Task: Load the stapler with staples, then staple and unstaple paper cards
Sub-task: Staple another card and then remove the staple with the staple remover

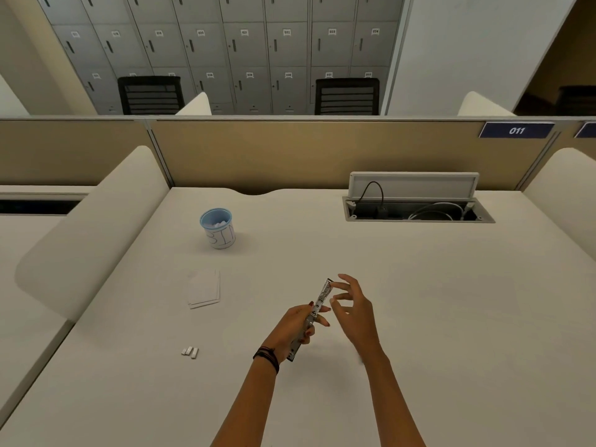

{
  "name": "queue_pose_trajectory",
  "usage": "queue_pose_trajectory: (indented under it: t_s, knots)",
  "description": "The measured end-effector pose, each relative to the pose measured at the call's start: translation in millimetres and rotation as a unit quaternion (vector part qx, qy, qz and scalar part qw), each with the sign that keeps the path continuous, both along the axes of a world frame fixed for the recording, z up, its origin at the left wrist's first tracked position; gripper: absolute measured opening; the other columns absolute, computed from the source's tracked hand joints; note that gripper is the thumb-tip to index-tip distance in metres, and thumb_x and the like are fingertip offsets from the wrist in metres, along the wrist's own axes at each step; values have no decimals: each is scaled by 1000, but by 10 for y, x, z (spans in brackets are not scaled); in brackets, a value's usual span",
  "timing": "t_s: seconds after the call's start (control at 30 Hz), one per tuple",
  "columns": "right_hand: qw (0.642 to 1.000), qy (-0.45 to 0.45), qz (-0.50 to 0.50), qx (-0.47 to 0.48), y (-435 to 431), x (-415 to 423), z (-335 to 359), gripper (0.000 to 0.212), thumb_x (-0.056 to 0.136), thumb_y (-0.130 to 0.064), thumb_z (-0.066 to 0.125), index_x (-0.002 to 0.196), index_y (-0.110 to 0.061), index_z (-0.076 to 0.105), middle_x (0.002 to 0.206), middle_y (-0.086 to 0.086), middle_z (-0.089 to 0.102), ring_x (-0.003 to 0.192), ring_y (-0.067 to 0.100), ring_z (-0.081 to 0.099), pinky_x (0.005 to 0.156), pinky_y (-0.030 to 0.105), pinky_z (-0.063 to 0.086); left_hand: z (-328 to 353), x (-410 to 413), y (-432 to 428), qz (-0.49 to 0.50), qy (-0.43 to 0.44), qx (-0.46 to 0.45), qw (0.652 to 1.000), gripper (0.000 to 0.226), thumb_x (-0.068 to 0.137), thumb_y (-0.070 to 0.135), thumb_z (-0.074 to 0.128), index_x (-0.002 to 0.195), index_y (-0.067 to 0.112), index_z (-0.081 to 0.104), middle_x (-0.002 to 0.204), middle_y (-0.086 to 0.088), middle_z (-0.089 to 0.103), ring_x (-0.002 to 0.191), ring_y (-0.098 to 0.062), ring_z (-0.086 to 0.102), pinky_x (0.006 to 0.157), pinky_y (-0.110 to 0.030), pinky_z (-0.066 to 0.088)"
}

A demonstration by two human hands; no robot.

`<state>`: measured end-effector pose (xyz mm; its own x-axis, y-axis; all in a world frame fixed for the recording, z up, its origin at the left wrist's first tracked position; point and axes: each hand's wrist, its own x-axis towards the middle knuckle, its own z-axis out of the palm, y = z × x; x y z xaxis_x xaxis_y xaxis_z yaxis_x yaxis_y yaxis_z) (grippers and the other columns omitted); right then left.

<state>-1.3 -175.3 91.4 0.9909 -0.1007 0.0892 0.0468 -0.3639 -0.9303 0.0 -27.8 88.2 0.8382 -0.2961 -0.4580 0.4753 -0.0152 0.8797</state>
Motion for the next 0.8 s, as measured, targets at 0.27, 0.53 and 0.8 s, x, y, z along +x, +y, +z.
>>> queue_pose_trajectory:
  t_s: [0.27, 0.53, 0.8]
  knots:
    - [997, 11, 43, -56, 48, 11, -9, 57, 87, -5, 57, 136, -25, 37, 121, -15, 51, 94, 10, 61, 73, 19, 53, -24, -12, 15, 11, 1, 11, 1000, 39, 101, 30, 33, 112, 9, 64, 83, -3, 70, 49, -7, 40, 47, -18, 31]
    - [999, 10, 29, -37, 68, 29, -3, 55, 86, -2, 57, 133, -24, 40, 117, -10, 52, 86, 4, 60, 61, 12, 52, -52, -12, 3, 13, -10, 16, 1000, 40, 101, 33, 34, 111, 10, 64, 83, 0, 69, 50, -6, 40, 47, -17, 32]
    - [999, 20, 41, -11, 77, 57, -25, 49, 83, -5, 63, 125, -21, 43, 112, 0, 57, 99, 17, 59, 78, 22, 52, -52, -34, -25, 31, -18, 16, 999, 36, 100, 32, 36, 97, 13, 66, 76, 3, 67, 49, -6, 38, 46, -17, 29]
